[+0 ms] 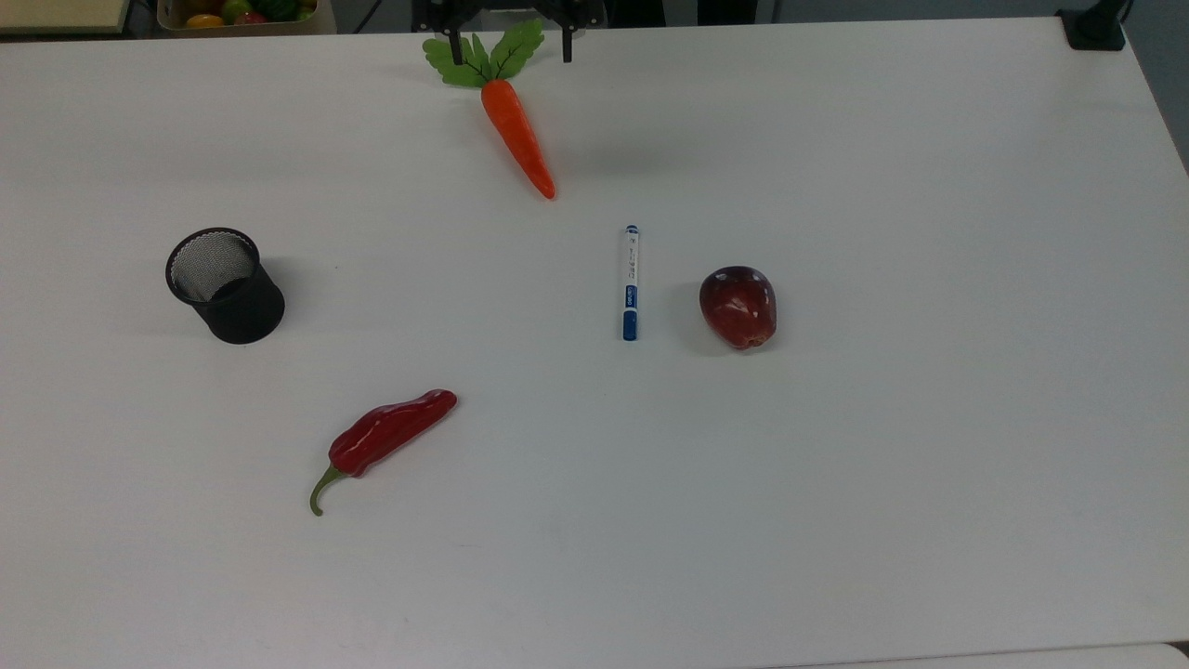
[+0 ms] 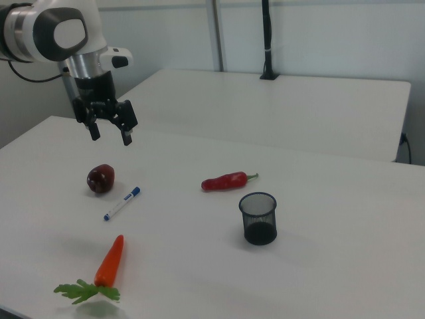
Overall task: Place marker
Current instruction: 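Move the gripper down toward the white marker beside the red apple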
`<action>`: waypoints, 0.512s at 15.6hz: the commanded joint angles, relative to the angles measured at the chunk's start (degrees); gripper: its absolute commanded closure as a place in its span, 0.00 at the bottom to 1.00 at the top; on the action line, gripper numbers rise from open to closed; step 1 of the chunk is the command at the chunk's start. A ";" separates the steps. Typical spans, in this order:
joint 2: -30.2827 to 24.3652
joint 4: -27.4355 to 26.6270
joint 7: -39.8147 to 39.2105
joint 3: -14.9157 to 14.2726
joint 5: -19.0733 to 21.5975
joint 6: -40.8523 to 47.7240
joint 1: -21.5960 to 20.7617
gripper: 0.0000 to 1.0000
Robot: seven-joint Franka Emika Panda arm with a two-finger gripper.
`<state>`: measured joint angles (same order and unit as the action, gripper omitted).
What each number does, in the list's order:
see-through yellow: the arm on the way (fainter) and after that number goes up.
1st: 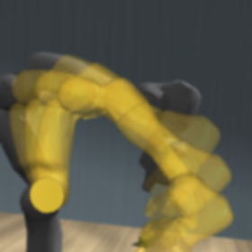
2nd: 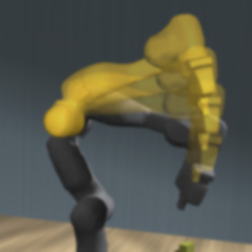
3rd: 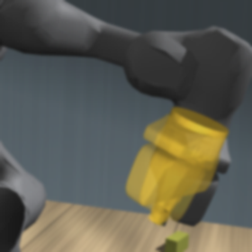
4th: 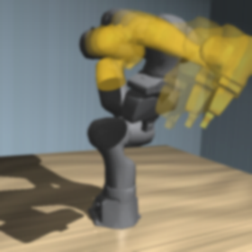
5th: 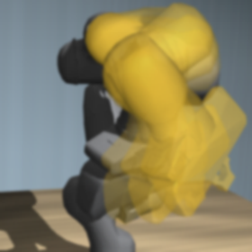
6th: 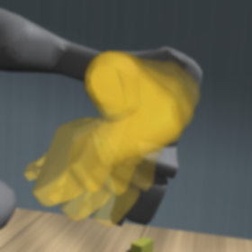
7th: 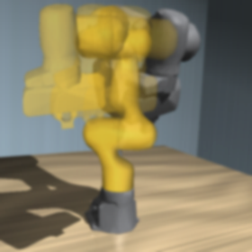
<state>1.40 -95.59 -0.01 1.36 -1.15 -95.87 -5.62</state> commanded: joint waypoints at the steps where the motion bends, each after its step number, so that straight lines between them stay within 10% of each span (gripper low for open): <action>1: -0.97 0.05 -1.39 -0.75 -1.39 1.66 -0.36 0.00; 8: 1.84 -0.12 0.09 -0.13 -0.52 -0.53 -1.06 0.00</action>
<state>1.69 -95.52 -0.01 1.30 -1.71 -95.53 -5.60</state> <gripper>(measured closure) 0.000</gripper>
